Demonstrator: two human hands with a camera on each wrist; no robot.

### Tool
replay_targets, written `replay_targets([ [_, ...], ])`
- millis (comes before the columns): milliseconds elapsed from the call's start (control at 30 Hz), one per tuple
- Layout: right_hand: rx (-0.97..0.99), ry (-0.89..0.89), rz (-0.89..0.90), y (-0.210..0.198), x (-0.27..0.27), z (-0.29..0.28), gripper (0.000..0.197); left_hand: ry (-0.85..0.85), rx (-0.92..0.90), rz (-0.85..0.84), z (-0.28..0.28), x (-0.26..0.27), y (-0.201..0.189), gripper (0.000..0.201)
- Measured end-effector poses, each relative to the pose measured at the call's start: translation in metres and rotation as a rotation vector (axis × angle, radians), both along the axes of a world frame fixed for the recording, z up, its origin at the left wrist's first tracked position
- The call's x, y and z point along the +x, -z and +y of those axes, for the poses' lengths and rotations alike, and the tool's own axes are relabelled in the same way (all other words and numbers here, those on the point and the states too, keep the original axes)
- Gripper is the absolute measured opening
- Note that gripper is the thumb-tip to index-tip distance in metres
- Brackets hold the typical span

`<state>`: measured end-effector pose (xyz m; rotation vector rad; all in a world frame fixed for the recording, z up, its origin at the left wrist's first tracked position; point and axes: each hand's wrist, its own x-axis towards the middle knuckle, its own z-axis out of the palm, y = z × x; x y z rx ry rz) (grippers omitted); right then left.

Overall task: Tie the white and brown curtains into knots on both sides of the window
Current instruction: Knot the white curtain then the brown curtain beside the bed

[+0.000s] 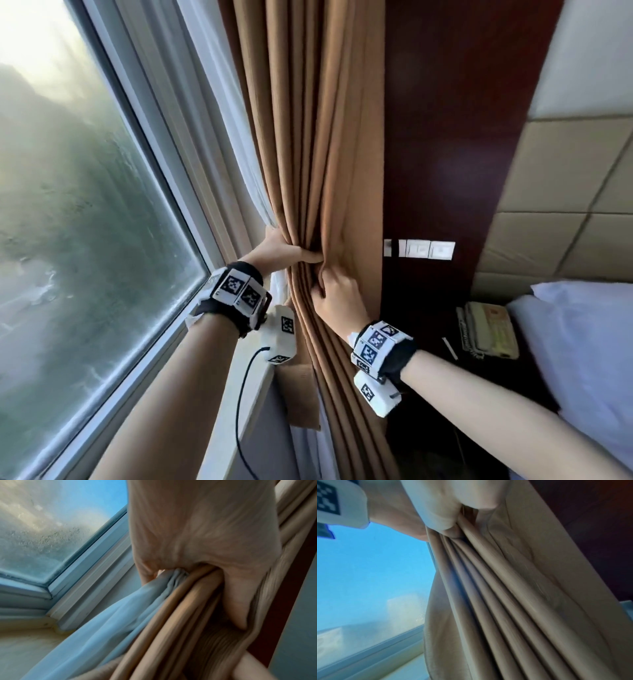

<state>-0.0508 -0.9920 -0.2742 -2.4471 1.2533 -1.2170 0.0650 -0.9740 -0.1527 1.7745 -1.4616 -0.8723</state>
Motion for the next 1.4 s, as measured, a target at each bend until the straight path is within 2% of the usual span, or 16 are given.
replay_targets([
  [100, -0.004, 0.004, 0.169, -0.002, 0.006, 0.009, 0.02, 0.097, 0.075, -0.022, 0.001, 0.004, -0.007, 0.074],
  [167, 0.062, 0.015, 0.233, -0.005, 0.012, 0.012, 0.032, 0.05, 0.084, -0.092, -0.001, -0.001, -0.003, 0.09],
  [200, 0.11, -0.01, 0.259, -0.006, 0.013, 0.013, 0.039, -0.042, 0.044, -0.162, -0.001, -0.005, 0.001, 0.088],
  [267, 0.164, -0.08, 0.273, -0.01, 0.011, 0.007, 0.044, -0.269, -0.098, -0.313, -0.001, -0.009, 0.014, 0.059],
  [300, 0.19, -0.123, 0.286, -0.012, 0.008, 0.001, 0.041, -0.321, -0.146, -0.341, -0.001, -0.009, 0.018, 0.046],
  [367, 0.259, -0.23, 0.293, -0.014, -0.003, -0.015, 0.035, -0.331, -0.198, -0.332, -0.002, -0.004, 0.022, 0.037],
  [433, 0.315, -0.319, 0.242, -0.017, -0.016, -0.039, 0.039, -0.318, -0.208, -0.321, -0.006, 0.006, 0.021, 0.037],
  [500, 0.343, -0.274, 0.17, -0.019, -0.032, -0.074, 0.038, -0.324, -0.22, -0.303, -0.011, 0.016, 0.022, 0.035],
  [567, 0.406, -0.125, 0.132, -0.019, -0.048, -0.117, 0.04, -0.331, -0.227, -0.279, -0.013, 0.021, 0.022, 0.031],
  [667, 0.582, 0.126, 0.071, -0.021, -0.067, -0.185, 0.065, -0.35, -0.227, -0.262, -0.019, 0.027, 0.025, 0.03],
  [733, 0.659, 0.226, -0.082, -0.026, -0.078, -0.221, 0.08, -0.356, -0.218, -0.255, -0.021, 0.028, 0.026, 0.032],
  [833, 0.746, 0.227, -0.254, -0.04, -0.082, -0.261, 0.102, -0.384, -0.212, -0.243, -0.026, 0.027, 0.025, 0.035],
  [933, 0.789, 0.137, -0.337, -0.045, -0.077, -0.284, 0.111, -0.387, -0.196, -0.253, -0.03, 0.025, 0.023, 0.039],
  [1000, 0.807, 0.084, -0.366, -0.046, -0.07, -0.293, 0.11, -0.393, -0.187, -0.261, -0.032, 0.025, 0.024, 0.037],
  [1200, 0.844, 0.099, -0.385, -0.042, -0.064, -0.306, 0.1, -0.429, -0.169, -0.261, -0.035, 0.023, 0.029, 0.038],
  [1400, 0.802, 0.211, -0.336, -0.03, -0.069, -0.293, 0.055, -0.44, -0.164, -0.277, -0.039, 0.024, 0.032, 0.039],
])
